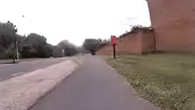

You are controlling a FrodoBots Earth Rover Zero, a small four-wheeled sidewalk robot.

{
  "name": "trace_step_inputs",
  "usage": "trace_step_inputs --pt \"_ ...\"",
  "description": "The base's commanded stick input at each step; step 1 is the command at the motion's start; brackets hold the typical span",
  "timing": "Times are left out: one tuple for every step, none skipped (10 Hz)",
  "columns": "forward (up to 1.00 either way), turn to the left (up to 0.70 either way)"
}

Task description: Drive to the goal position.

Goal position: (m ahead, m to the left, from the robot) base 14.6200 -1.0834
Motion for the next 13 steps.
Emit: trace_step_inputs --pt "1.0 0.0" --pt "1.0 0.0" --pt "1.0 0.0" --pt "1.0 0.0" --pt "1.0 0.0" --pt "1.0 0.0" --pt "1.0 0.0" --pt "1.0 0.0" --pt "1.0 0.0" --pt "1.0 0.0" --pt "1.0 0.0" --pt "1.0 0.0" --pt "1.0 0.0"
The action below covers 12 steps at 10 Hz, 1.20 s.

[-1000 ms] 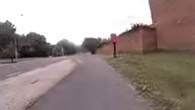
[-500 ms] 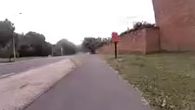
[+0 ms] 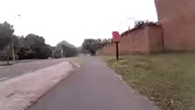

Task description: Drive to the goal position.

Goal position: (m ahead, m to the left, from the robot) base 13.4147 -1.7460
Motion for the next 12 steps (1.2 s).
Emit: trace_step_inputs --pt "1.0 0.0" --pt "1.0 0.0" --pt "1.0 0.0" --pt "1.0 0.0" --pt "1.0 0.0" --pt "1.0 0.0" --pt "1.0 0.0" --pt "1.0 0.0" --pt "1.0 0.0" --pt "0.69 0.0" --pt "0.96 0.0" --pt "1.0 0.0"
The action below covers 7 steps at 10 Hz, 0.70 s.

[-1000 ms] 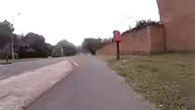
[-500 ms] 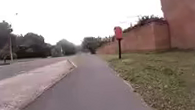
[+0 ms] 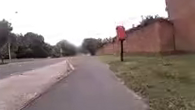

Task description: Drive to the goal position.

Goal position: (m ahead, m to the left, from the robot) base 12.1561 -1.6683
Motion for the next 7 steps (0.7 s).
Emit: trace_step_inputs --pt "1.0 0.0" --pt "1.0 0.0" --pt "1.0 0.0" --pt "0.82 0.0" --pt "0.31 0.0" --pt "1.0 0.0" --pt "1.0 0.0"
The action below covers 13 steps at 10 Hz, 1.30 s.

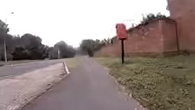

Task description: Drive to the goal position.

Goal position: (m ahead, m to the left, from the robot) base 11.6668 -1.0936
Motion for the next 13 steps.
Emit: trace_step_inputs --pt "1.0 0.0" --pt "1.0 0.0" --pt "1.0 0.02" --pt "1.0 0.22" --pt "1.0 0.4" --pt "1.0 0.2" --pt "1.0 0.0" --pt "1.0 0.0" --pt "1.0 0.0" --pt "1.0 0.0" --pt "1.0 0.0" --pt "1.0 0.0" --pt "1.0 0.0"
